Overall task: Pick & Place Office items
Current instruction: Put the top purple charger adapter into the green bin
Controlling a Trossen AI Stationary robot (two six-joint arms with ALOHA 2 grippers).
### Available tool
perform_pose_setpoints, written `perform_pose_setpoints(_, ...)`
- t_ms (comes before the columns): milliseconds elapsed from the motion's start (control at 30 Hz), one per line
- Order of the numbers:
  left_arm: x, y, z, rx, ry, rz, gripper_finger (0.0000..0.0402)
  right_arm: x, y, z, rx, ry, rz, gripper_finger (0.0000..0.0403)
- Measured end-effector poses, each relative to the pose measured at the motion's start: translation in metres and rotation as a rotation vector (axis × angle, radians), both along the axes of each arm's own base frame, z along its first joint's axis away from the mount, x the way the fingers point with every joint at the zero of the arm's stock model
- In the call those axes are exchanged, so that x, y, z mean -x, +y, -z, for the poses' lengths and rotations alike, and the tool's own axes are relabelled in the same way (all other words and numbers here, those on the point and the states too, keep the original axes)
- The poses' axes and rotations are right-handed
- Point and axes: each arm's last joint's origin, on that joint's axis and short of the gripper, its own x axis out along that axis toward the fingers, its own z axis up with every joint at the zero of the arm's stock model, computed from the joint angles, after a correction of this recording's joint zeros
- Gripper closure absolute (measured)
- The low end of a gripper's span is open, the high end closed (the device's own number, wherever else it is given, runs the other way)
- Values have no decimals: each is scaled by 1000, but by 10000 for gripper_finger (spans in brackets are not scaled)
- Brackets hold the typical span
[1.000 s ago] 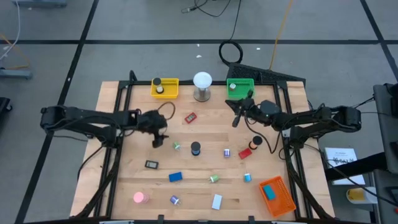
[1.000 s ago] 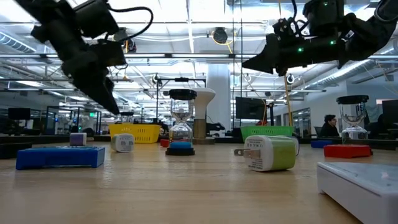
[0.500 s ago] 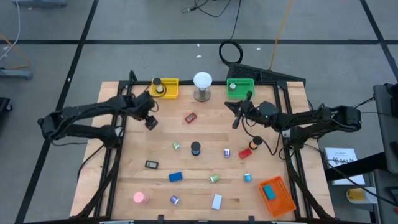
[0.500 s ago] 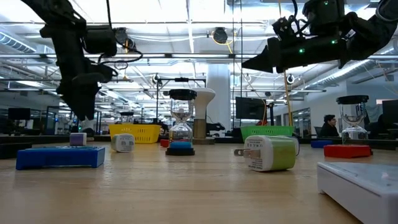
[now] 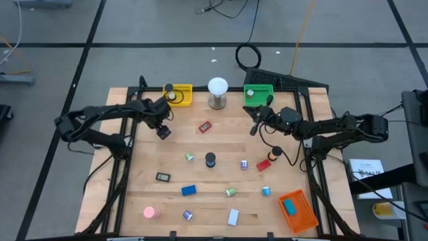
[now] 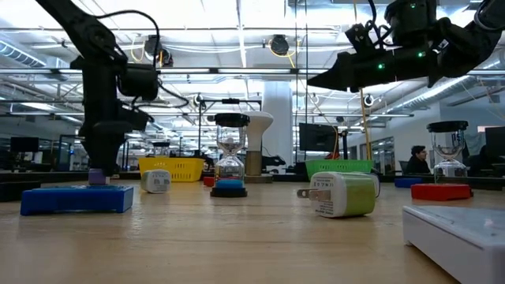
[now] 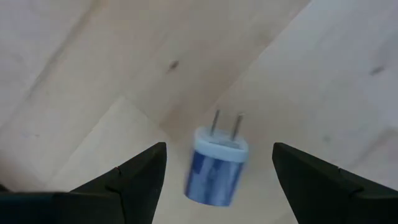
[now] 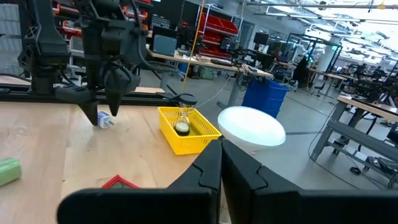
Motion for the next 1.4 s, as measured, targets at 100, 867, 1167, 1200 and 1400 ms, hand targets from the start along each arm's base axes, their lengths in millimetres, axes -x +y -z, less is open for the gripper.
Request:
perform_pose_setpoints(100, -1, 1, 4, 9, 19, 0, 125, 0, 0, 0, -3, -1, 0, 403)
perform_pose_setpoints(867, -28, 14, -26, -133, -323, 18, 273, 4, -12, -1, 75, 35, 58, 403)
perform_pose_setpoints(1167, -92, -5, -34, -286, -912, 275, 270, 7, -17, -6, 83, -18, 84, 403)
perform_pose_setpoints(1200, -100, -9, -34, -307, -962, 301, 270, 7, -17, -6, 79, -24, 81, 403)
perform_pose_setpoints(1400, -143, -30, -9, -357, -1166, 406, 269, 5, -14, -5, 24, -51, 18, 403)
